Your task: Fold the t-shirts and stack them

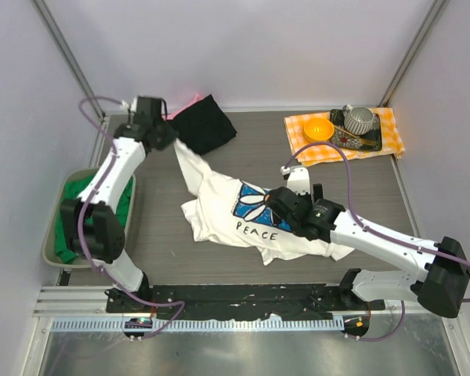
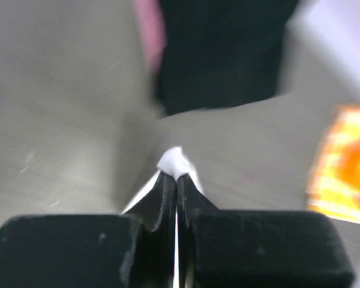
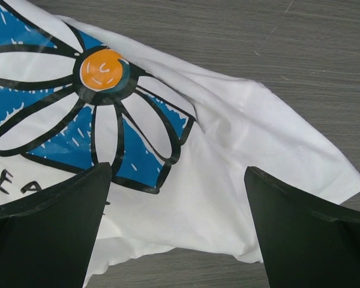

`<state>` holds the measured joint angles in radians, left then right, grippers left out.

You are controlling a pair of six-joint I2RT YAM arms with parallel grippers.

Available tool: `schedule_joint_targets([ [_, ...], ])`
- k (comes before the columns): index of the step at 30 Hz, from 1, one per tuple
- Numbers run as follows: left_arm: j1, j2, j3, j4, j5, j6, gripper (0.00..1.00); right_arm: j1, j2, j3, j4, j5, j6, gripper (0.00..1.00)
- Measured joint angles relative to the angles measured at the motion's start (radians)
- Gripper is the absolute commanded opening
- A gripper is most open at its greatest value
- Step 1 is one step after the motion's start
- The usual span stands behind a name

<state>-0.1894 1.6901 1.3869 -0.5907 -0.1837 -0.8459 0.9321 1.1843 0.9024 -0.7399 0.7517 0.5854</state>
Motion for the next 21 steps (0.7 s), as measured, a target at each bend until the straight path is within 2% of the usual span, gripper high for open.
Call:
schedule_joint_targets([
  [3, -0.002, -0.062, 0.297, -0.052, 0.089, 0.027, 0.0, 0.0, -0.004, -0.017, 0.017, -0.036, 0.005, 0.99],
  [6, -0.006, -0.127, 0.528, -0.093, 0.195, 0.04, 0.0, 0.0, -0.028, -0.047, 0.043, -0.079, 0.007, 0.99],
  [12, -0.008, -0.195, 0.876, -0.152, 0.392, 0.038, 0.0, 0.0, -0.138, -0.082, 0.067, -0.13, 0.006, 0.98],
  [14, -0.016, -0.202, 0.924, -0.164, 0.439, 0.038, 0.0, 0.0, -0.176, -0.082, 0.073, -0.134, 0.006, 0.98],
  [17, -0.049, -0.22, 0.907, -0.179, 0.473, 0.041, 0.0, 0.0, -0.235, -0.082, 0.08, -0.133, 0.004, 0.98],
  [19, -0.108, -0.226, 0.866, -0.19, 0.463, 0.049, 0.0, 0.0, -0.254, -0.081, 0.078, -0.129, 0.003, 0.98],
  [21, -0.216, -0.24, 0.798, -0.191, 0.406, 0.072, 0.0, 0.0, -0.257, -0.076, 0.065, -0.117, 0.005, 0.98],
])
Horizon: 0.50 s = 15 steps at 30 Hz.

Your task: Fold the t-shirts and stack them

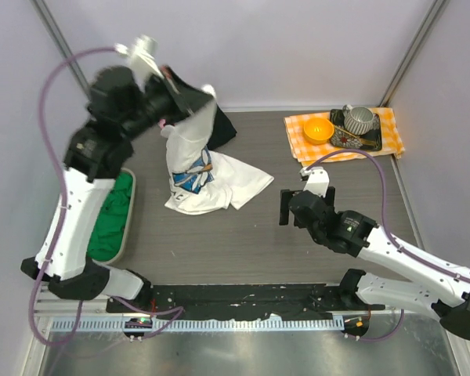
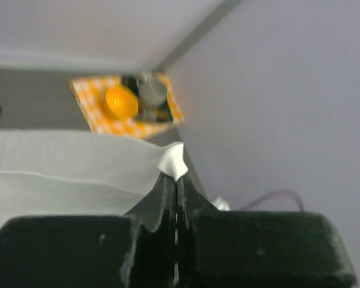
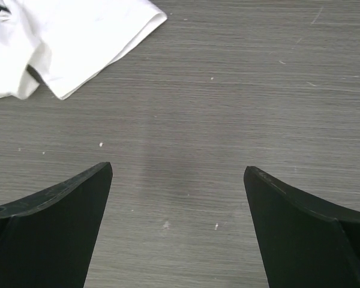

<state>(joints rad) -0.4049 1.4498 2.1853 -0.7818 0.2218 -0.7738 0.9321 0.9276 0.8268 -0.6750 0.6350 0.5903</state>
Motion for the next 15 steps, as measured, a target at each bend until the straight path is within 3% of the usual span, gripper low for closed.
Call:
schedule_joint_targets([
  [2, -0.161, -0.068, -0.215, 0.076, -0.079, 0.013, 0.0, 0.0, 0.003, 0.011, -0.029, 0.023, 0.003, 0.98],
  [7, -0.591, -0.249, -0.941, 0.311, -0.329, -0.066, 0.0, 0.0, 0.008, 0.075, -0.126, 0.119, 0.022, 0.98],
  [9, -0.77, -0.212, -1.158, 0.434, -0.443, -0.105, 0.0, 0.0, 0.008, 0.1, -0.164, 0.163, 0.033, 0.98],
  [11, -0.932, -0.084, -1.251, 0.505, -0.535, -0.13, 0.0, 0.0, 0.008, 0.114, -0.2, 0.207, 0.05, 0.98],
  [12, -0.997, 0.008, -1.248, 0.545, -0.571, -0.132, 0.05, 0.0, 0.006, 0.119, -0.225, 0.233, 0.064, 0.98],
  [13, -1.039, 0.085, -1.235, 0.586, -0.59, -0.132, 0.23, 0.0, 0.004, 0.122, -0.242, 0.248, 0.072, 0.98],
  [15, -1.127, 0.272, -1.139, 0.632, -0.628, -0.119, 0.44, 0.0, 0.001, 0.13, -0.29, 0.284, 0.092, 0.98],
])
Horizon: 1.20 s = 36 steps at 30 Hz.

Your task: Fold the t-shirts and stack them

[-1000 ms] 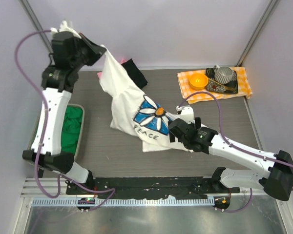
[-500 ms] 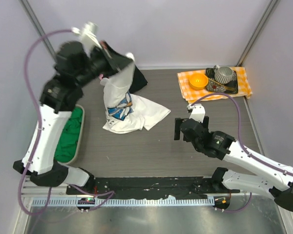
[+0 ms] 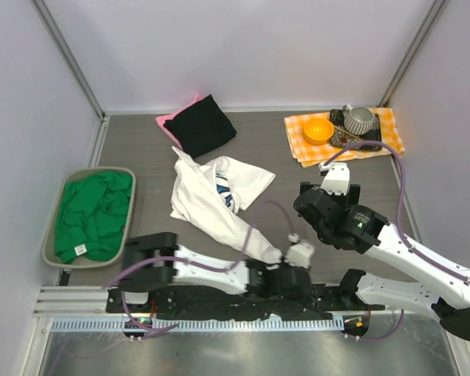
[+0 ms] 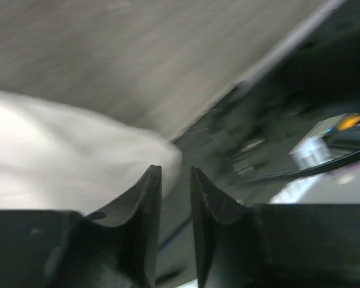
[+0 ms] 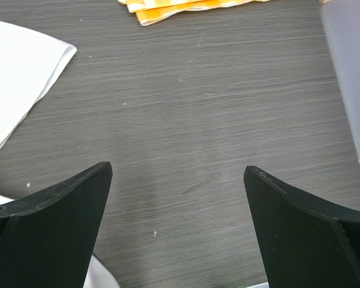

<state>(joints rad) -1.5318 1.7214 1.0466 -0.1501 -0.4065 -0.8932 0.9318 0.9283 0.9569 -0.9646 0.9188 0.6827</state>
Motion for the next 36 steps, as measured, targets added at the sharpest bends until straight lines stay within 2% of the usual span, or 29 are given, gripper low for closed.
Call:
schedule_joint_targets([
  [1, -0.027, 0.093, 0.079, 0.023, 0.0, 0.014, 0.62, 0.0, -0.001, 0.005, -0.018, 0.014, 0.007, 0.99],
  [2, -0.048, 0.174, 0.159, 0.053, 0.006, 0.028, 0.71, -0.001, -0.002, 0.01, -0.036, 0.024, 0.012, 0.99],
  [3, -0.063, 0.236, 0.238, 0.079, 0.014, 0.043, 0.95, -0.001, -0.002, 0.015, -0.051, 0.031, 0.018, 0.98],
  [4, -0.074, 0.276, 0.298, 0.104, 0.024, 0.056, 1.0, -0.001, -0.002, 0.02, -0.064, 0.033, 0.024, 0.98],
  [6, -0.082, 0.277, 0.342, 0.071, 0.001, 0.093, 1.0, -0.001, -0.007, 0.027, -0.079, 0.03, 0.027, 0.98],
  [10, -0.076, 0.18, 0.344, -0.008, -0.063, 0.124, 1.0, -0.003, -0.008, 0.041, -0.089, 0.02, 0.028, 0.98],
  [13, -0.071, 0.037, 0.339, -0.146, -0.103, 0.126, 1.0, -0.007, 0.001, 0.047, -0.073, -0.01, 0.028, 0.98],
  [17, -0.024, -0.23, 0.227, -0.337, -0.207, 0.081, 1.0, -0.006, 0.021, 0.011, -0.004, -0.083, 0.028, 0.98],
  [23, 0.272, -0.674, 0.024, -0.509, -0.325, -0.014, 1.0, -0.006, 0.177, -0.13, 0.114, -0.222, 0.032, 0.97],
  [27, 0.445, -0.821, -0.084, -0.584, -0.326, -0.023, 1.0, -0.006, 0.267, -0.194, 0.216, -0.323, 0.028, 0.96],
  [31, 0.661, -0.796, -0.095, -0.601, -0.263, 0.008, 1.0, -0.006, 0.334, -0.172, 0.322, -0.397, 0.016, 0.96],
  [36, 0.951, -0.606, -0.121, -0.487, -0.066, 0.068, 0.98, -0.006, 0.367, -0.098, 0.379, -0.42, -0.008, 0.96],
])
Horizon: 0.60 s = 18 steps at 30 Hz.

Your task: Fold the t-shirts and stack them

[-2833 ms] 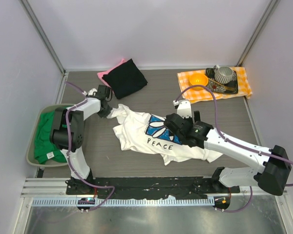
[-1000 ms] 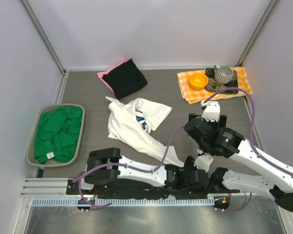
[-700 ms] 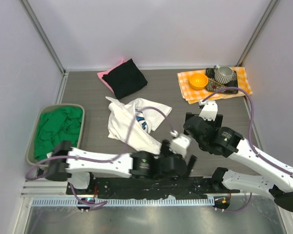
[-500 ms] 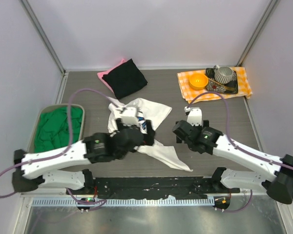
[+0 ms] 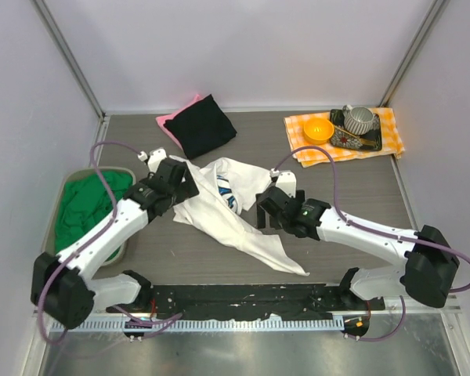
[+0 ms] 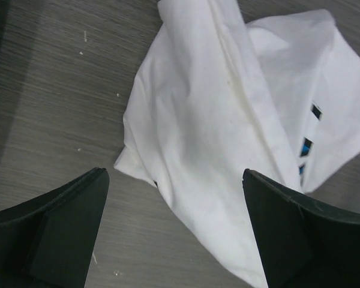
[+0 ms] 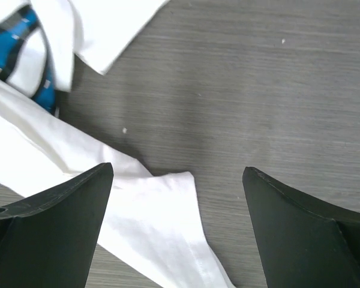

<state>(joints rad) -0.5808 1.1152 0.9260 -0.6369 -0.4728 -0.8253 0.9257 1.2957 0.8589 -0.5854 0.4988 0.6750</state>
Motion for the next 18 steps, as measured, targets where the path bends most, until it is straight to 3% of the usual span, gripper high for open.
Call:
schedule_joint_targets([
  [8, 0.238, 0.371, 0.098, 0.126, 0.203, 0.053, 0.94, 0.0, -0.053, 0.014, 0.025, 0.02, -0.031, 0.96],
  [18, 0.364, 0.551, 0.367, 0.202, 0.242, 0.11, 0.91, 0.0, -0.165, -0.059, 0.018, 0.076, -0.049, 0.96],
])
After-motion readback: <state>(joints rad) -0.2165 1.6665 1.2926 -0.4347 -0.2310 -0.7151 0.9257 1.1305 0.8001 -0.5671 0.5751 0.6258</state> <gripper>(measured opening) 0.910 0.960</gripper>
